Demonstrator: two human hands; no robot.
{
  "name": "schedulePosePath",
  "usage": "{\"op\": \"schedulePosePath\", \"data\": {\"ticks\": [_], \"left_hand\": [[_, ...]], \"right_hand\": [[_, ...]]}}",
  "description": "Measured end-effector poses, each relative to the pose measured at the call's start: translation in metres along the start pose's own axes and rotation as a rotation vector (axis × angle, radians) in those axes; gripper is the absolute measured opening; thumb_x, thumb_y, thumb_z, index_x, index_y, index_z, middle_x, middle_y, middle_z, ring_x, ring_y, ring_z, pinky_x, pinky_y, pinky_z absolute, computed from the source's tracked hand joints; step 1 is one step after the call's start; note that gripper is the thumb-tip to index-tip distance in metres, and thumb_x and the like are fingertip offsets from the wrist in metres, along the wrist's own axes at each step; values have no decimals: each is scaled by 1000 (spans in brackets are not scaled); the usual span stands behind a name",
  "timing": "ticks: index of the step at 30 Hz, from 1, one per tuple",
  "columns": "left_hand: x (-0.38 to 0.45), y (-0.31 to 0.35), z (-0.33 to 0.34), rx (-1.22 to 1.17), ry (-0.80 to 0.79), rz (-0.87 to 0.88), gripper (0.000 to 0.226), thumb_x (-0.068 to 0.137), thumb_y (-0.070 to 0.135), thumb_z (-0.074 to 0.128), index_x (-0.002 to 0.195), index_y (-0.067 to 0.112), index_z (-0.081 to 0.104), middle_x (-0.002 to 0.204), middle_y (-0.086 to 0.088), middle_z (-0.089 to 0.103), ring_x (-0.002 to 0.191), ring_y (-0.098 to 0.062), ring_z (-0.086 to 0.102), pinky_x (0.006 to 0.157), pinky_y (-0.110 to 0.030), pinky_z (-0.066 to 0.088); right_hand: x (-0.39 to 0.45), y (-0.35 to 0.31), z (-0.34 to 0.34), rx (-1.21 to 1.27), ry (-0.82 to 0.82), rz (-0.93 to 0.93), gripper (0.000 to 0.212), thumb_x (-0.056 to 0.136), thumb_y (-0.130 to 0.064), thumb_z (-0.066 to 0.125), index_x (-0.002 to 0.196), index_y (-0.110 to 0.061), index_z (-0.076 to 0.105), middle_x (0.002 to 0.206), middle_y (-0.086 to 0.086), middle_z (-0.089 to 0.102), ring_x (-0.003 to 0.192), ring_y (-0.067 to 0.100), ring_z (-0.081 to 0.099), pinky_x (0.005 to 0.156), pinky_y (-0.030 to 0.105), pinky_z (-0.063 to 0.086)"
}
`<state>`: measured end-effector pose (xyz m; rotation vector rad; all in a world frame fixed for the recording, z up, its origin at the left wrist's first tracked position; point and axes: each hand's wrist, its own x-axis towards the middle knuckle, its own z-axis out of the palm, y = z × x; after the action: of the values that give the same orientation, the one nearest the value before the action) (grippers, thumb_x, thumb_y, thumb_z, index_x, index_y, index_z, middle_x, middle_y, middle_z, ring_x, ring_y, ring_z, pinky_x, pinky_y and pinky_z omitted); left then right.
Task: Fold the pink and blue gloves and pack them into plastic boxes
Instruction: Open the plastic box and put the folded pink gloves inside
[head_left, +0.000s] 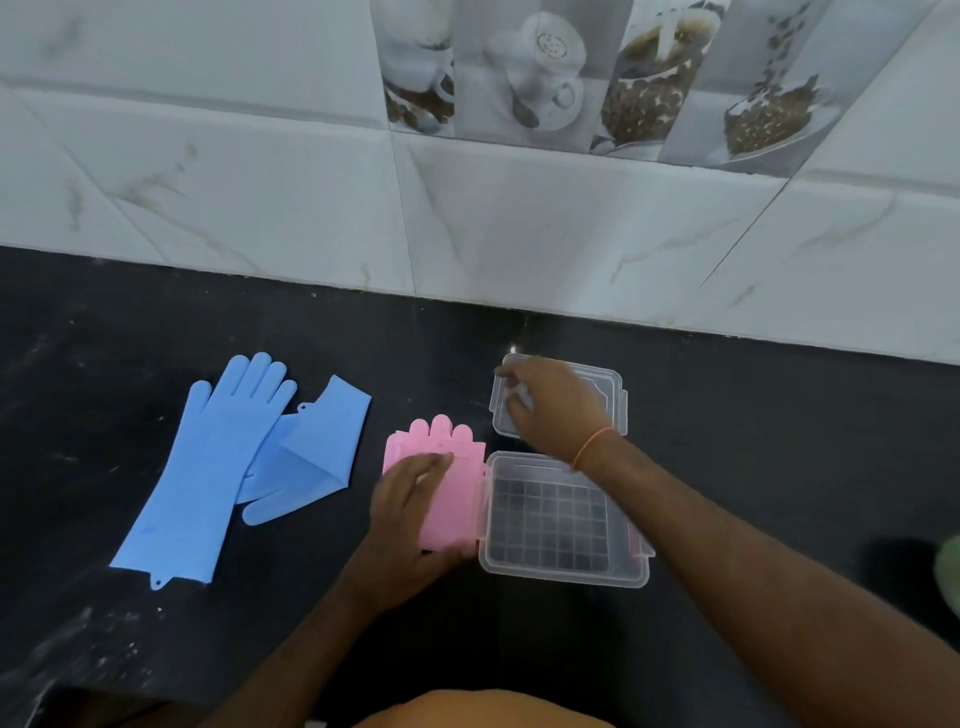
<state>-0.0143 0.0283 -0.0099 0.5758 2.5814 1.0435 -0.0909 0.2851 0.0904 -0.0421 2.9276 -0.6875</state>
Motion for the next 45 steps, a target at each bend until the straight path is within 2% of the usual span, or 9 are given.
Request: {"op": "schedulePosePath", "data": {"ticks": [3, 5, 9, 12, 22, 28, 35, 40, 45], "left_hand": [[-3, -7, 1, 87, 332, -215, 87, 92, 53, 75, 162, 23, 34, 166, -3, 36, 150, -20, 33, 120, -46, 32], [-1, -9, -2, 39, 305, -436, 93, 91, 44, 80, 163, 15, 29, 166, -11, 35, 152, -30, 35, 121, -50, 35], [5, -9, -5, 36, 118, -547, 101, 93, 47, 78, 167, 13, 19, 171, -11, 29, 156, -31, 33, 123, -46, 36], [16, -7, -11, 21, 73, -572, 96, 93, 47, 77, 165, 11, 25, 167, -13, 37, 152, -30, 42, 121, -42, 41], [29, -8, -42, -322, -16, -527, 58, 99, 40, 72, 149, 20, 54, 145, -5, 62, 123, -22, 61, 103, -39, 51], [12, -15, -60, -958, 132, -632, 75, 81, 41, 82, 147, 26, 52, 139, -12, 64, 120, -33, 63, 102, -57, 55], [5, 20, -81, -1693, 245, -520, 38, 97, 8, 60, 131, 25, 60, 123, -14, 72, 117, -36, 65, 103, -60, 54], [8, 50, -73, -1825, 251, -443, 37, 99, 8, 51, 133, 18, 61, 102, -10, 82, 105, -32, 70, 83, -49, 61], [5, 66, -53, -1784, 203, -426, 51, 91, 2, 58, 139, 19, 58, 111, -11, 80, 107, -32, 72, 74, -46, 65]], "right_hand": [[-24, -27, 28, 7, -14, -20, 35, 100, -31, 55, 132, -23, 66, 128, 0, 70, 116, 22, 65, 104, 41, 53], [-34, -38, 48, -142, -71, -29, 37, 98, -41, 52, 132, -31, 64, 128, -4, 70, 116, 23, 66, 104, 52, 52], [-46, -54, 74, -440, -236, -39, 38, 99, -51, 49, 132, -37, 63, 126, -5, 71, 124, 25, 62, 109, 85, 2], [-53, -69, 80, -561, -279, -57, 34, 99, -50, 48, 125, -39, 66, 117, -5, 71, 124, 24, 58, 98, 87, -20], [-58, -86, 81, -450, -193, -71, 39, 102, -47, 45, 138, -43, 59, 129, -11, 69, 138, 22, 47, 100, 77, -32], [-60, -91, 83, -130, 40, -39, 47, 96, -42, 57, 143, -40, 55, 143, -13, 57, 139, 16, 45, 124, 69, 8], [-80, -111, 91, 568, 387, 269, 91, 79, -42, 84, 155, -24, 37, 155, -13, 39, 141, 5, 40, 115, 25, 36], [-89, -119, 85, 1285, 260, 592, 53, 83, -28, 87, 128, -21, 58, 126, 4, 71, 109, 21, 73, 85, 40, 63], [-108, -108, 67, 1544, 181, 599, 34, 91, -8, 78, 123, -8, 67, 112, 11, 79, 96, 25, 79, 78, 46, 66]]}}
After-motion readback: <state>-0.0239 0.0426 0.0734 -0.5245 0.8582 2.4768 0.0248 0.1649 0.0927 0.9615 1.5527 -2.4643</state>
